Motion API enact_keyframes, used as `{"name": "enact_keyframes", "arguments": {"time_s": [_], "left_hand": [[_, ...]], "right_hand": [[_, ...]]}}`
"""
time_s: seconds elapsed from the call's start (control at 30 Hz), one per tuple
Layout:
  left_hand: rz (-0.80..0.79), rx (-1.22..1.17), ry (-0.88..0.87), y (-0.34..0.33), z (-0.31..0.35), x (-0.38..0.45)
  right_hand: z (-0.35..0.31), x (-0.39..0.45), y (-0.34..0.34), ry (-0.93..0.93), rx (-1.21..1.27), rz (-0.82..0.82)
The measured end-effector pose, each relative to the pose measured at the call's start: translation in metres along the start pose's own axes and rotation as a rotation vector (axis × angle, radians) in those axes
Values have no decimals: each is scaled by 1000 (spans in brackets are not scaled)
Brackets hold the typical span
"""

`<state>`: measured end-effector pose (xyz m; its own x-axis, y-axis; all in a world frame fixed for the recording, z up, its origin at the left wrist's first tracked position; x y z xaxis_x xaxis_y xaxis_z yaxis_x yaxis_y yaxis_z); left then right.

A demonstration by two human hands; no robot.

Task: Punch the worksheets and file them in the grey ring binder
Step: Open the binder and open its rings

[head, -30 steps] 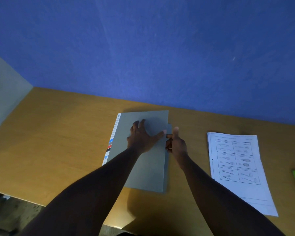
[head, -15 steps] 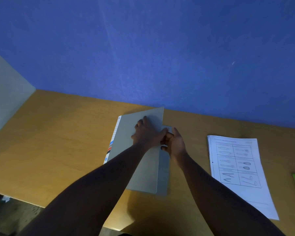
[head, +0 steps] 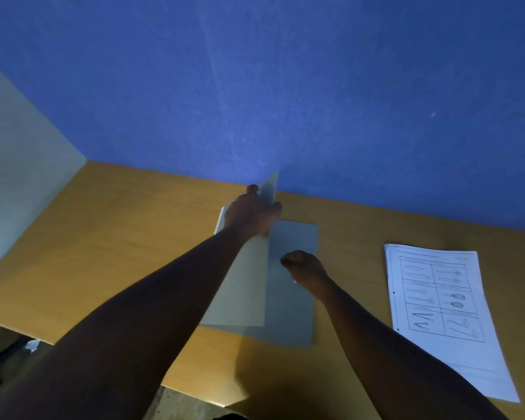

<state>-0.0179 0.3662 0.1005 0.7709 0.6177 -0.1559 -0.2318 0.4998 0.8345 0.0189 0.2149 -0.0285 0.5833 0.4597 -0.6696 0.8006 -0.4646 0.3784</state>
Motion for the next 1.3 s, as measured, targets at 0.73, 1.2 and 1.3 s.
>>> {"name": "enact_keyframes", "arguments": {"time_s": [0.73,1.2,1.3], "left_hand": [[3,296,176,151,-111,33],[120,1144,27,99,-153,8],[73,1043,51,78,-167,4]], "right_hand": [[22,10,-17,-38,-439,131],[35,25,-16,-86,-323,160],[36,26,-15,-92,-318,150]]}}
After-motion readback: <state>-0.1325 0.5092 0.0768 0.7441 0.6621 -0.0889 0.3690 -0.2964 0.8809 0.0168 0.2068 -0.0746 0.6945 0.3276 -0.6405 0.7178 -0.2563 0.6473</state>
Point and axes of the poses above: each hand's wrist, its own x-axis towards the middle knuckle, its own y-axis out of the back of the hand, z = x × y, the point moved 6 cm from there along x, towards the middle knuckle, and after that the axes turned 12 degrees about -y, right-handed, at the moved point
